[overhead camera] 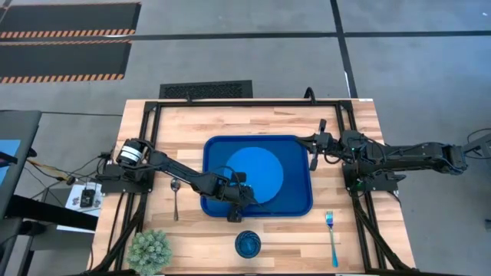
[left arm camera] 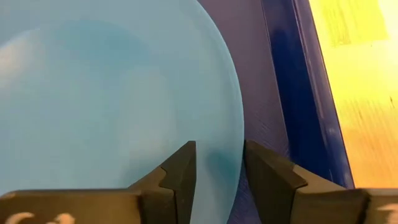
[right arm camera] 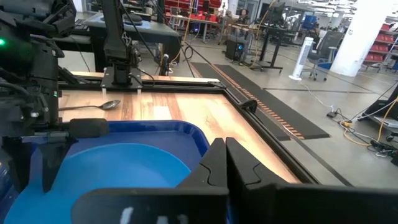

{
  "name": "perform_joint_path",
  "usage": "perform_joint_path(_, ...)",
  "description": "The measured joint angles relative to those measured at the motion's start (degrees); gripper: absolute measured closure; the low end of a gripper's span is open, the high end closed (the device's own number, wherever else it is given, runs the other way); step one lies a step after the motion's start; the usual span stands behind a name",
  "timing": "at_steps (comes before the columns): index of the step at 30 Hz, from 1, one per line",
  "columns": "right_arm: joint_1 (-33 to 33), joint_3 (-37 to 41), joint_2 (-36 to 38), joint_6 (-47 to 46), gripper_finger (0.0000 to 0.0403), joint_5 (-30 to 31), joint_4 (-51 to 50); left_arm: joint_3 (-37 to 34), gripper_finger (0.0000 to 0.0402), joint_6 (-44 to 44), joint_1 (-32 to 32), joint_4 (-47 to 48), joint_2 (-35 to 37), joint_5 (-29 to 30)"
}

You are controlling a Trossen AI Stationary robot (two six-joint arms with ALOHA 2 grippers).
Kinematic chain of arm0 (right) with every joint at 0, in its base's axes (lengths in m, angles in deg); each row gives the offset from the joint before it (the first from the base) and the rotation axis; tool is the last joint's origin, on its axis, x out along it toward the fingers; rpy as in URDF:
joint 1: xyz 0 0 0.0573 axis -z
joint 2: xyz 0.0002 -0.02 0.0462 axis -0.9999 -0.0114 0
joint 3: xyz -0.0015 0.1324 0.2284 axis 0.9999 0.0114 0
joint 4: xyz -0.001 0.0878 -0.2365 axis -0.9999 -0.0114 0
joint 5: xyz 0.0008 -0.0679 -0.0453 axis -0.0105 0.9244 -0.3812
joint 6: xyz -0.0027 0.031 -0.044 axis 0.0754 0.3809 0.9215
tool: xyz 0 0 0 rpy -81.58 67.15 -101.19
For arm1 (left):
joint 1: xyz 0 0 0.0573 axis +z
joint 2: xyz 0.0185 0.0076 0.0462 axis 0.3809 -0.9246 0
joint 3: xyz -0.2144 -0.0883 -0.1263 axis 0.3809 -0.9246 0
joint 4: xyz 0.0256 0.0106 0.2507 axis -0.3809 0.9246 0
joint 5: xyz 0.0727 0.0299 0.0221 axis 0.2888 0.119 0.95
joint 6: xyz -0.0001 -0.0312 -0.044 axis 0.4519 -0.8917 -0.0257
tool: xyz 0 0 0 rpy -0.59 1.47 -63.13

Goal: Pick and place plate/cup/fork/spoon on tray
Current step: Put the blue plate in the middle of the dark blue tray, then put the blue cup on the dark blue tray to the top right of the blue plate

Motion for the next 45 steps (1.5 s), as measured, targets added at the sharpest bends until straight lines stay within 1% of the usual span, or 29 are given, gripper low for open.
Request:
perform_joint_path(7,0.0,0.0,0.0,0.0,0.0399,0.0,0.0,0.0,0.0278,1.7,0.0,-0.1,0.3,0.2)
perform_joint_path(12,0.0,0.0,0.0,0.0,0.0399,0.0,-0.1,0.0,0.0278,2.3,0.4,0.3,2.6,0.9)
perform_joint_path(20,0.0,0.0,0.0,0.0,0.0399,0.0,-0.1,-0.1,0.0280,3.2,0.8,2.6,8.2,5.6)
perform_joint_path(22,0.0,0.0,0.0,0.0,0.0399,0.0,-0.1,-1.6,0.0288,3.3,0.7,0.8,9.8,6.8)
perform_joint_path(26,0.0,0.0,0.0,0.0,0.0399,0.0,-0.1,-10.0,0.0321,2.0,0.5,-9.2,13.9,6.7)
perform_joint_path(31,0.0,0.0,0.0,-1.4,0.0399,0.0,1.5,-23.1,0.0368,-1.5,0.5,-27.3,21.2,4.6)
perform_joint_path(35,-0.5,0.0,0.0,-2.4,0.0399,-0.4,1.9,-32.4,0.0396,-1.7,0.5,-38.6,27.6,4.3)
perform_joint_path(40,-4.5,-0.4,-2.3,-4.2,0.0399,-0.4,1.7,-42.2,0.0398,-1.2,0.6,-50.6,35.3,4.2)
perform_joint_path(45,-11.2,-4.7,-9.2,-7.4,0.0399,0.0,1.4,-47.9,0.0401,-0.5,1.2,-52.5,42.1,4.3)
